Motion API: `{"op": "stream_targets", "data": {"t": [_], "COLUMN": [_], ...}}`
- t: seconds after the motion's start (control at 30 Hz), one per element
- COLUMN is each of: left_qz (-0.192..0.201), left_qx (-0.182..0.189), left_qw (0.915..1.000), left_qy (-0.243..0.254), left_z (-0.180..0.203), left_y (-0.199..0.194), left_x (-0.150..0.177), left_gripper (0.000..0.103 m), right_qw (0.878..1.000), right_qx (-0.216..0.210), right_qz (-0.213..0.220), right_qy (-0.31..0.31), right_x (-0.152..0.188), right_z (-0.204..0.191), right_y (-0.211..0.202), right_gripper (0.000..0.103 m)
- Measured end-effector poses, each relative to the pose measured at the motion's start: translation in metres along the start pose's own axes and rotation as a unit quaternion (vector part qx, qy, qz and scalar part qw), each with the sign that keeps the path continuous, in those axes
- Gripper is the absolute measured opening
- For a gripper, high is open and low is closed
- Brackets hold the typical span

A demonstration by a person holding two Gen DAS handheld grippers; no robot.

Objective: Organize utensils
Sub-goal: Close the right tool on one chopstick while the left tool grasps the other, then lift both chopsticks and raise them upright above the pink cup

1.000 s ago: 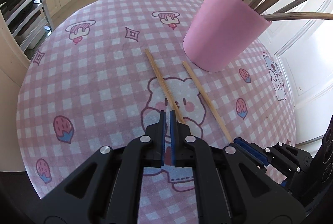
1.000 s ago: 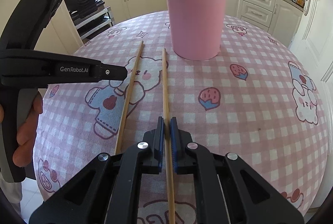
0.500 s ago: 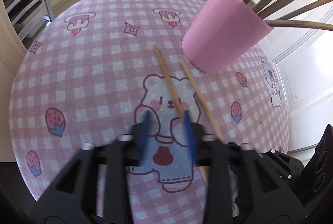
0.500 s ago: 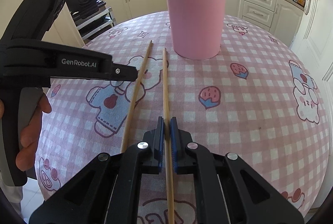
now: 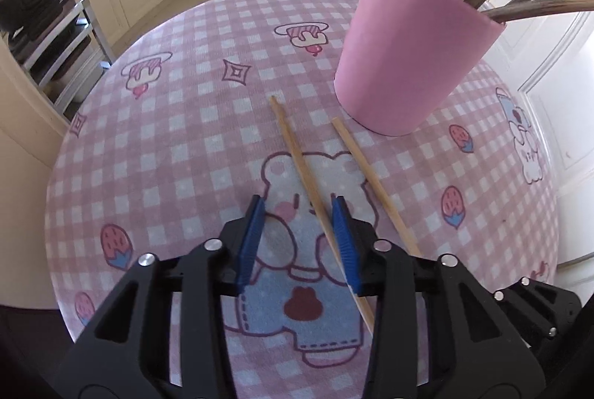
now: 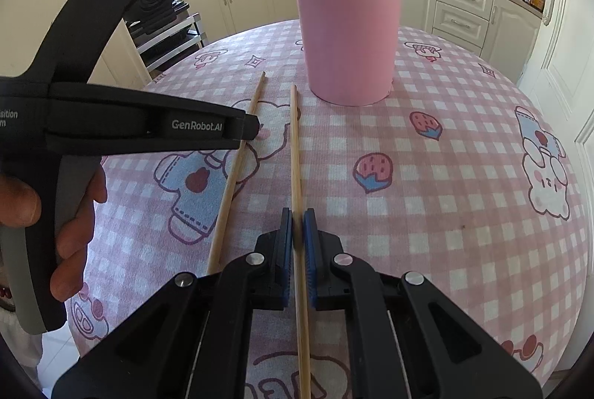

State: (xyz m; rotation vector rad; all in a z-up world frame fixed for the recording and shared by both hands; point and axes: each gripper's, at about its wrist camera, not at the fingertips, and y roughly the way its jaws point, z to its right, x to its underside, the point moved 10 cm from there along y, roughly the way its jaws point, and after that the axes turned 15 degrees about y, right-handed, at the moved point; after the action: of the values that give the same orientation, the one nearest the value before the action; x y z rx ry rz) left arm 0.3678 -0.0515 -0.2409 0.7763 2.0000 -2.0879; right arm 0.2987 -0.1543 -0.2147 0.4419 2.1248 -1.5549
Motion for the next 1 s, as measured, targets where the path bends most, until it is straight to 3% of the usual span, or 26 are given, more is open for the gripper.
{"op": "stream_targets", "data": {"t": [0.13, 0.53, 0.87, 1.0], "left_qz": [-0.004, 0.0, -0.002, -0.009], "left_qx": [-0.003, 0.02, 0.026, 0.025], "left_qw": [0.9995, 0.9868, 0.9961, 0.9975], "left_qy": [0.033, 0.16, 0.084, 0.065], "left_z": [-0.001, -0.007, -0.024, -0.03], "left_y": [0.004, -0.011, -0.003, 0.001], "left_x": [-0.006, 0.017, 0.001, -0.007], "left_gripper": [0.016, 0.011, 0.013, 0.021], "right_qw": [1.0, 1.0, 1.0, 1.0], "right_qx": [0.004, 0.006, 0.007, 0.013], "right_qz": [0.0, -0.003, -0.009, -0.011], "right_qy": [-0.004, -0.005, -0.013, -0.02], "right_x": [-0.003, -0.016, -0.033, -0.042], "right_z": [0.0, -0.005, -0.014, -0.017], "right_y": [0.002, 0.014, 0.033, 0.043], "right_gripper": [0.006, 0.006, 0.009, 0.009]}}
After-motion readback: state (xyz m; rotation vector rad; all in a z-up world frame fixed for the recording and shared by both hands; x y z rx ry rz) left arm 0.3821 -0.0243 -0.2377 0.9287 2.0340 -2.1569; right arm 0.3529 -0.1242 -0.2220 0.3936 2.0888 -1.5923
